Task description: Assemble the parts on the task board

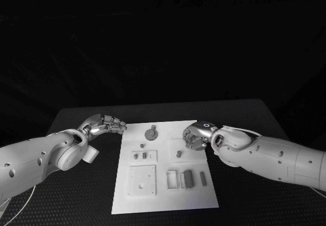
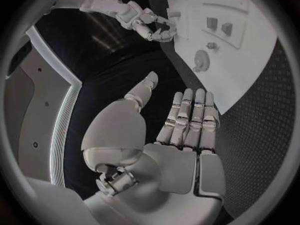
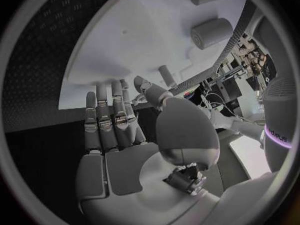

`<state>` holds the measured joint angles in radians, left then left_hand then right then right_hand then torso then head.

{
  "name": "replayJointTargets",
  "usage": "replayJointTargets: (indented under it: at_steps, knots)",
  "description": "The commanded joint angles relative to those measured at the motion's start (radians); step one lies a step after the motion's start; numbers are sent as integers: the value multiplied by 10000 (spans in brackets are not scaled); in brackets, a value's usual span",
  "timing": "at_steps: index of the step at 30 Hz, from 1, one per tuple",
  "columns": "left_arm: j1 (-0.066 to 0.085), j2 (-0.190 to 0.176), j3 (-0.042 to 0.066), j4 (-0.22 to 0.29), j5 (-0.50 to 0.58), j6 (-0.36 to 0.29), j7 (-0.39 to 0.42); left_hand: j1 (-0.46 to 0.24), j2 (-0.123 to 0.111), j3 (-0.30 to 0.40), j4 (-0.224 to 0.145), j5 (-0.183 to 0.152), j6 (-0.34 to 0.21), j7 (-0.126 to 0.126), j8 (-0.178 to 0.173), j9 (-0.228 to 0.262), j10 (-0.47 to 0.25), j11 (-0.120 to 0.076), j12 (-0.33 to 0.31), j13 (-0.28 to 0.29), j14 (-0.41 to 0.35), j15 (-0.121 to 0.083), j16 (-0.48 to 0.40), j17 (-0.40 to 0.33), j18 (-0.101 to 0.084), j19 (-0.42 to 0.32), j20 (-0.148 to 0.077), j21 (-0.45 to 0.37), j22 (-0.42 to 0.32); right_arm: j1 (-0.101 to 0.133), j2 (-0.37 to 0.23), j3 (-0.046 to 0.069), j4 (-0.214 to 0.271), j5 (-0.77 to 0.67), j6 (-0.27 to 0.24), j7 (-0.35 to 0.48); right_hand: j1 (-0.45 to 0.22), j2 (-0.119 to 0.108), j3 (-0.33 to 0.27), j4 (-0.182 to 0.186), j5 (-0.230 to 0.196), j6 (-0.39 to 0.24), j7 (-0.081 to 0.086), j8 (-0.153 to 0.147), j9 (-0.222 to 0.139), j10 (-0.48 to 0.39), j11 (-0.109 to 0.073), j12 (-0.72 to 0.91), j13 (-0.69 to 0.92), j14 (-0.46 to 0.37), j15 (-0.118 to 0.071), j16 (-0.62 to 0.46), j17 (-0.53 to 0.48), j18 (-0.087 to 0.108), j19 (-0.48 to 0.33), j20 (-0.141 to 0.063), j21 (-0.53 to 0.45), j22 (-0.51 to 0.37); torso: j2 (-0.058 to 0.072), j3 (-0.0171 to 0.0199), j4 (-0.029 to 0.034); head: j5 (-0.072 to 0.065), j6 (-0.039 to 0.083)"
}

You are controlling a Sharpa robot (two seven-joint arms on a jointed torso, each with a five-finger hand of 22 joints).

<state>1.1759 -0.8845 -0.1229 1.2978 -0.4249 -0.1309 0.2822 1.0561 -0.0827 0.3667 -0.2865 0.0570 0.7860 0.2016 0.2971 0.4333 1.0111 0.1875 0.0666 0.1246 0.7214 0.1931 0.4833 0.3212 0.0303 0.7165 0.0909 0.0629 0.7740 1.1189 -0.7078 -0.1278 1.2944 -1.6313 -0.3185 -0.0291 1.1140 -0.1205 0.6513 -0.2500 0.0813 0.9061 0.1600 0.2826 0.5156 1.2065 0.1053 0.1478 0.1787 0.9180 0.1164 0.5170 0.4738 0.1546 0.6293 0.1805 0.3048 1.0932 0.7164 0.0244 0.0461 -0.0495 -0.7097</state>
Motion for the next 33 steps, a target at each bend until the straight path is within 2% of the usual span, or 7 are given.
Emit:
replayJointTargets:
  at_steps: [1,4,8,13,17,24,33]
  knots:
    - [8,21,7,19,89,181,114,-88,7,-54,6,-52,-97,95,-51,-6,-54,8,2,-17,-57,42,-33,-8,-64,-56,34,36,-20,-73,60,-82,-117,-303,439,-177,-3,126,-6,-59,-18,55,-5,40,-14,55,3,18,19,71,-16,-33,19,104,80,16,-69,-10,-2,2,-4,3,-10]
    - [8,22,7,17,89,181,110,-94,12,-54,8,-52,-100,97,-52,-6,-57,9,3,-20,-56,45,-35,-8,-60,-55,38,37,-25,-91,124,-157,-210,-373,463,-224,-7,223,-2,-85,-16,52,-3,34,-25,51,5,0,26,65,-11,-63,37,104,82,20,-113,-9,0,0,-3,8,-13]
    - [8,30,7,12,89,196,90,-112,20,-58,11,-52,-107,100,-54,-7,-62,12,4,-28,-56,51,-42,-9,-51,-55,45,39,-36,-126,181,-180,-239,-459,561,-319,-2,386,0,-230,-14,4,20,-9,-78,-27,45,-97,22,-11,48,-184,80,80,25,38,-250,19,4,2,7,20,-41]
    - [8,20,7,9,89,181,65,-139,27,-64,14,-52,-124,107,-60,-10,-73,16,3,-39,-61,59,-55,-11,-39,-55,54,40,-51,-139,211,-188,-241,-555,773,-390,33,541,20,-358,-14,110,-14,18,-139,-351,210,-358,-68,-205,191,-386,128,1,-174,68,-455,102,-1,0,-1,30,-56]
    - [8,10,7,17,89,179,50,-153,29,-66,10,-52,-150,116,-72,-14,-87,20,2,-51,-67,64,-67,-12,-27,-57,61,40,-66,-141,223,-203,-237,-619,987,-441,38,528,12,-364,-15,169,-33,29,-179,-522,297,-488,-136,-316,246,-480,149,-40,-281,79,-549,152,-4,-1,-5,24,-58]
    - [8,-7,7,23,89,218,13,-154,36,-63,8,-51,-155,118,-73,-15,-89,21,3,-55,-67,66,-71,-12,-21,-57,64,41,-73,-146,214,-258,-256,-736,1424,-502,-29,357,-37,-328,-17,243,-55,46,-222,-503,302,-511,-162,-360,263,-532,191,-65,-320,83,-606,223,-2,4,-13,30,-75]
    - [9,-20,6,49,-48,246,-41,-149,45,-58,2,-51,-154,117,-70,-13,-88,20,7,-59,-63,66,-73,-11,-13,-58,67,41,-82,-152,199,-310,-206,-1009,1634,-611,125,222,4,-389,-13,295,-79,54,-269,-457,284,-515,-181,-341,239,-550,252,-55,-302,61,-643,307,-3,6,-9,26,-93]
